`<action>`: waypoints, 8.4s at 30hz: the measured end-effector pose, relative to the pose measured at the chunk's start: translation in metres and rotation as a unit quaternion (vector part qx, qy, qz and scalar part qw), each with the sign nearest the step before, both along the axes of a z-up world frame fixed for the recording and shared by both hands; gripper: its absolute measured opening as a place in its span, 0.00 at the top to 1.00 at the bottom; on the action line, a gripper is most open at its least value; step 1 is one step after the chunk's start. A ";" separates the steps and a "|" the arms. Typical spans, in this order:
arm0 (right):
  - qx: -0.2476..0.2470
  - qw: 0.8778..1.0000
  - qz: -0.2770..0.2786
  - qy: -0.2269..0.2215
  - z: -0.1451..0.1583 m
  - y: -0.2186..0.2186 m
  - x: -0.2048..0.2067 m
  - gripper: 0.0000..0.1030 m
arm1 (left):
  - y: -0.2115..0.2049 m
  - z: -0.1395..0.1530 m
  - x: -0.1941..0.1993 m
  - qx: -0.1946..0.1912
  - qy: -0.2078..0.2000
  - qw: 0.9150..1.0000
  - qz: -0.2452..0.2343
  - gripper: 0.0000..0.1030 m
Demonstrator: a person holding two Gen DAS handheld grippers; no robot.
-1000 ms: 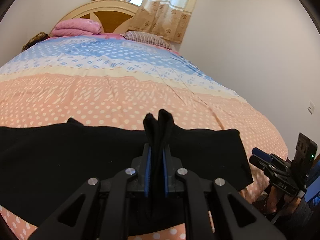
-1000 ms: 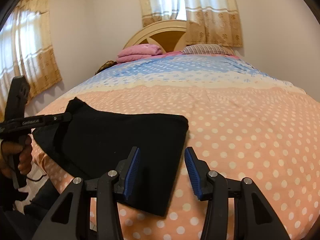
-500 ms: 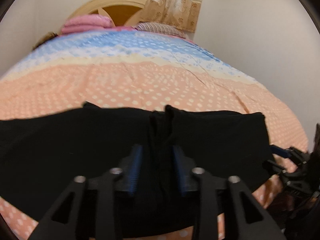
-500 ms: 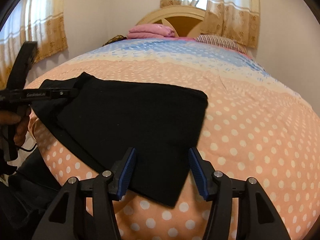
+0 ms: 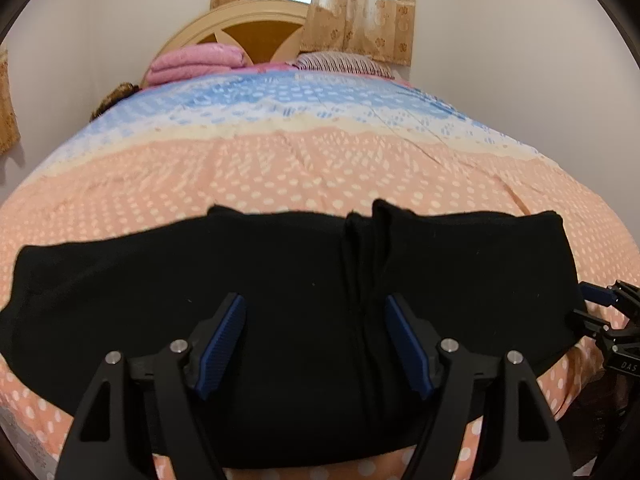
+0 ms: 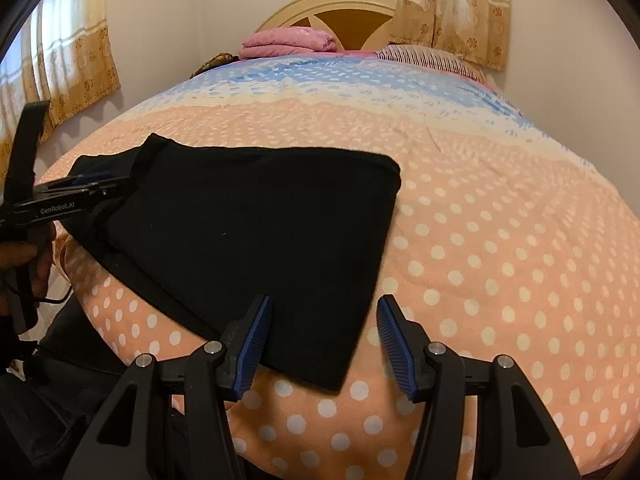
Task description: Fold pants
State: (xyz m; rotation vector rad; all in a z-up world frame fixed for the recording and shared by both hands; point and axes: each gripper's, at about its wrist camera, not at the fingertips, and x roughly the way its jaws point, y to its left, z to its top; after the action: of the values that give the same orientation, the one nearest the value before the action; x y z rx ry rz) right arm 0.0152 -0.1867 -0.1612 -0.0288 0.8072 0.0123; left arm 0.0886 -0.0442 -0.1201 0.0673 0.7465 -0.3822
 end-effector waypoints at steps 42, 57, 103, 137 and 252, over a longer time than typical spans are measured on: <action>0.040 0.999 -0.010 -0.005 0.025 -0.039 0.001 0.53 | -0.024 0.005 -0.009 0.087 -0.054 0.995 0.010 0.06; -0.013 1.000 0.001 0.010 -0.005 -0.024 -0.012 0.63 | -0.010 -0.012 0.008 0.067 -0.046 0.996 0.032 0.00; 0.004 0.997 0.058 -0.054 0.020 0.040 0.015 0.54 | 0.221 -0.003 0.028 0.093 -0.063 0.967 0.227 0.00; 0.001 0.996 0.078 -0.052 0.008 0.081 0.023 0.53 | 0.270 -0.031 0.028 -0.177 0.021 0.965 0.193 0.75; 0.215 0.975 -0.059 0.014 0.000 -0.060 0.003 0.77 | -0.010 -0.004 -0.008 -0.018 -0.041 0.999 -0.003 0.00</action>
State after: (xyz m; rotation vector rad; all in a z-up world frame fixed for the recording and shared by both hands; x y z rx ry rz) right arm 0.0180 -0.2469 -0.1616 0.4311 0.8195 0.0746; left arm 0.0807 -0.0538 -0.1246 0.0515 0.6590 -0.3962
